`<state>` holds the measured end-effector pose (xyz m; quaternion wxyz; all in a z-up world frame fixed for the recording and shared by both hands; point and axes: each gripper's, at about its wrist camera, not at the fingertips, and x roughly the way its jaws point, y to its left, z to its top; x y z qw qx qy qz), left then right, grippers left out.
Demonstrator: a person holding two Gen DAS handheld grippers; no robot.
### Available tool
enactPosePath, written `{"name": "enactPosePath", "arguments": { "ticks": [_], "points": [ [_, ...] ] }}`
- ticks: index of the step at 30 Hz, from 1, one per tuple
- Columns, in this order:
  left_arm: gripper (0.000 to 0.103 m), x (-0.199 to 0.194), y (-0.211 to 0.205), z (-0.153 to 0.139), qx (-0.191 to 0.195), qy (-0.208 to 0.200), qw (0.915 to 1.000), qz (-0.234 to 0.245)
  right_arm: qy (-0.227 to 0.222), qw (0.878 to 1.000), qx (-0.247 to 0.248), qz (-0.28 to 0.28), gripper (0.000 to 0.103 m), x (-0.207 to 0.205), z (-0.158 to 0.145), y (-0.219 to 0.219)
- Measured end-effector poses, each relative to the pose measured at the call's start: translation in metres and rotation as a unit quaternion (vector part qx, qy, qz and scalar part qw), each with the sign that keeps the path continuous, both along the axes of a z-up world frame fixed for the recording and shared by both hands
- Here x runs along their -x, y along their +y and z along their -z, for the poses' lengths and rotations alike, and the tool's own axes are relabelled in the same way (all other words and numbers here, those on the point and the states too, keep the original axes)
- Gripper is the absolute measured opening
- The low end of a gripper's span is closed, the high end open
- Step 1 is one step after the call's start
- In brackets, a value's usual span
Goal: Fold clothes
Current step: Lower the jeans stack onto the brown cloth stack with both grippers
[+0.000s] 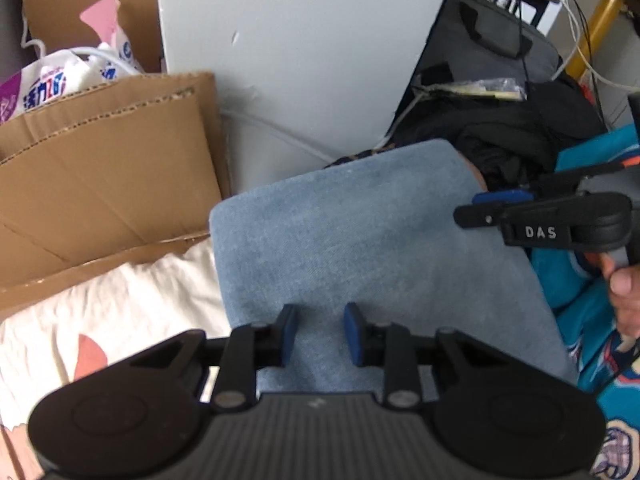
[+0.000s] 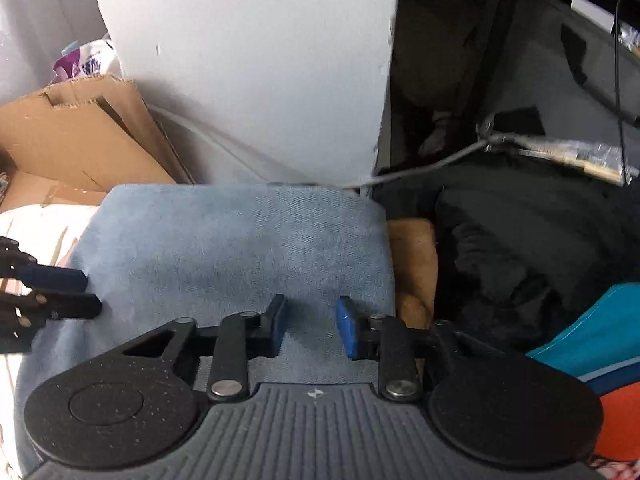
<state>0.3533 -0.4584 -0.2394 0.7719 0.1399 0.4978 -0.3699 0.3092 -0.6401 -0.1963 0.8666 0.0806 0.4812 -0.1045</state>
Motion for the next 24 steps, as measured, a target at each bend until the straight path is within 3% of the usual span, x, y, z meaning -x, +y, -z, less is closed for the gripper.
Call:
{"name": "enactPosePath", "arguments": {
  "ticks": [4, 9, 17, 24],
  "points": [
    [0.023, -0.002, -0.005, -0.015, 0.015, -0.016, 0.9997, -0.006, -0.014, 1.000, 0.010, -0.012, 0.030, -0.003, -0.012, 0.002],
    [0.024, 0.004, -0.025, -0.013, -0.010, -0.047, 0.9986, 0.022, -0.016, 1.000, 0.019, -0.011, 0.030, -0.015, -0.010, 0.003],
    [0.028, 0.002, -0.033, -0.004, -0.017, -0.069, 0.9974, 0.008, -0.017, 1.000, 0.011, 0.012, 0.029, -0.034, 0.006, -0.006],
    [0.036, 0.003, -0.027, 0.000, 0.009, -0.083, 0.9963, -0.019, -0.039, 0.999, 0.022, 0.018, 0.031, -0.043, 0.007, -0.003]
  ]
}}
